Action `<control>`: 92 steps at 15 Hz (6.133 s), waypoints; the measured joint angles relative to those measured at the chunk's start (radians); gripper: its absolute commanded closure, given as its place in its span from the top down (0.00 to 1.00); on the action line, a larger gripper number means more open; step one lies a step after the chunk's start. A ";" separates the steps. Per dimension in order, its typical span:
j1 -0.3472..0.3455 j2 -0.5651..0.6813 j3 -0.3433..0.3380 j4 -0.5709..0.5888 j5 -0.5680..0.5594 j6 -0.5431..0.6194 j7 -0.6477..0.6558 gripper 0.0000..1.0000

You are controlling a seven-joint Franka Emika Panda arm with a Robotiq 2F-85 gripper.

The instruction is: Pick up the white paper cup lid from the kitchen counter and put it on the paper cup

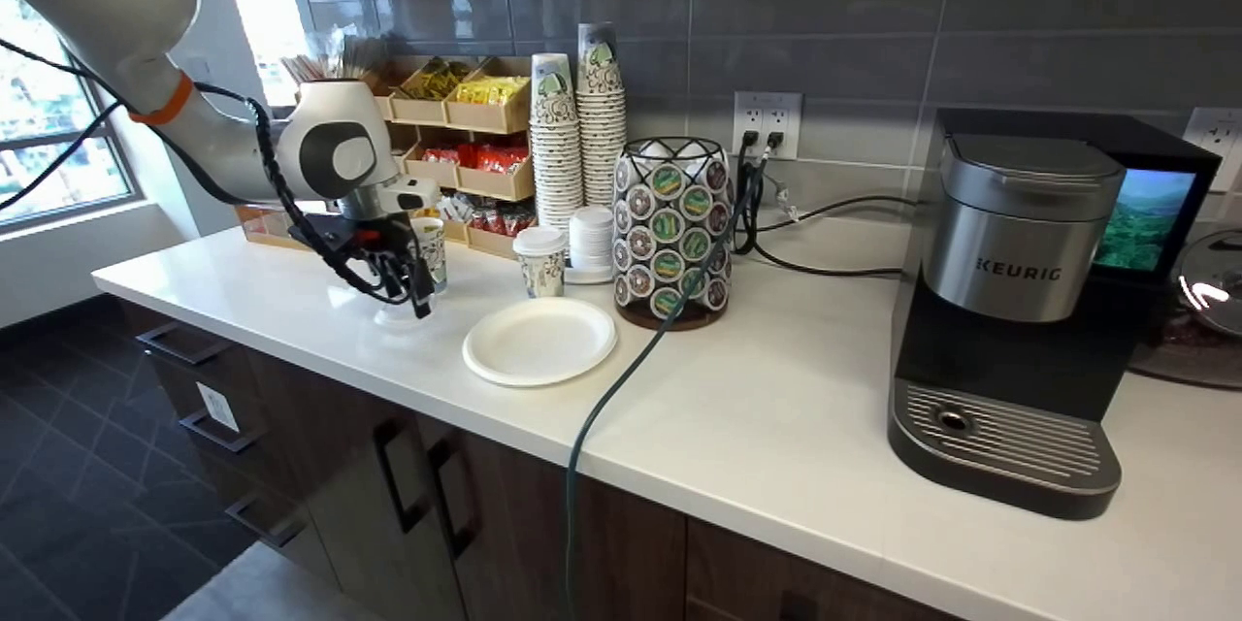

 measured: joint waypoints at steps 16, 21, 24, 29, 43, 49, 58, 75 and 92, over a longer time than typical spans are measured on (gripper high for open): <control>0.011 -0.188 0.005 0.015 -0.175 -0.016 0.144 0.82; 0.012 -0.197 0.038 0.066 -0.205 -0.082 0.166 0.83; 0.013 -0.176 0.061 0.122 -0.205 -0.145 0.166 0.86; 0.016 -0.088 0.076 0.253 -0.205 -0.245 0.166 0.81; 0.024 0.156 0.074 0.585 -0.188 -0.422 0.152 0.83; 0.023 0.193 0.068 0.630 -0.155 -0.427 0.134 0.87; 0.017 0.208 0.049 0.640 -0.106 -0.431 0.131 0.86; 0.019 0.208 0.049 0.642 -0.062 -0.471 0.116 0.86; 0.021 0.208 0.051 0.647 -0.056 -0.471 0.112 0.87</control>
